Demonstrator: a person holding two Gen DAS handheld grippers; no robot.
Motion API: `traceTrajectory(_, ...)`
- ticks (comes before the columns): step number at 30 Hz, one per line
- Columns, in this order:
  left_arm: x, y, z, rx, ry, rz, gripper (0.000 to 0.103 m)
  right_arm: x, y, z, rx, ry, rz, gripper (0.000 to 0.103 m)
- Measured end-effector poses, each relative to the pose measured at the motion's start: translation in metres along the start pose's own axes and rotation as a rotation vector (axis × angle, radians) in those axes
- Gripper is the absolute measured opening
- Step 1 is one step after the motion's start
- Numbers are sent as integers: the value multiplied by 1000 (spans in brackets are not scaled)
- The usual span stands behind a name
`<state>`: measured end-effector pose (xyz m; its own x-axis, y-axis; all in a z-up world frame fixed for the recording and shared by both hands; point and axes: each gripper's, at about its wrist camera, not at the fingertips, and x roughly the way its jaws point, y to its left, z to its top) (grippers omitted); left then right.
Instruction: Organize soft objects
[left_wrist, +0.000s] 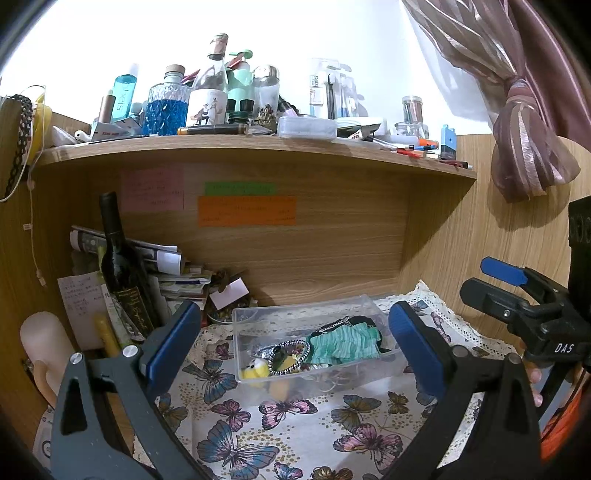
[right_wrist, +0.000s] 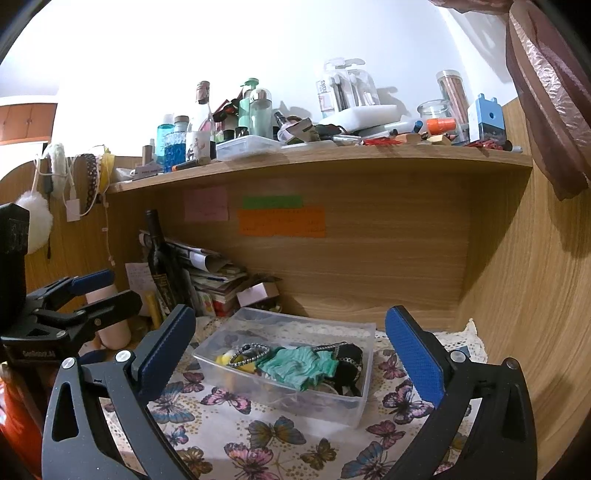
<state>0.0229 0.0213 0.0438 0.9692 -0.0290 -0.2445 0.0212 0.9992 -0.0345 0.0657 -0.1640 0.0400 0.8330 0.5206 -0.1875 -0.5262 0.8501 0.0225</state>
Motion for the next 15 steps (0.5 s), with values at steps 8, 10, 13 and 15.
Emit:
traceTrajectory(8,0,1,1,-5,1,-3,103,2,3,-1,2,4,11,103)
traceTrajectory(10,0,1,1,-3,0,-4,103,2,3,-1,3,5,14,103)
traceTrajectory(13,-1,0,0,0,-1,1,103,2,4,-1,8,3,19,103)
traceTrajectory(15,-1,-1,0,-1,1,-2,103,2,4,-2,8,3,20,103)
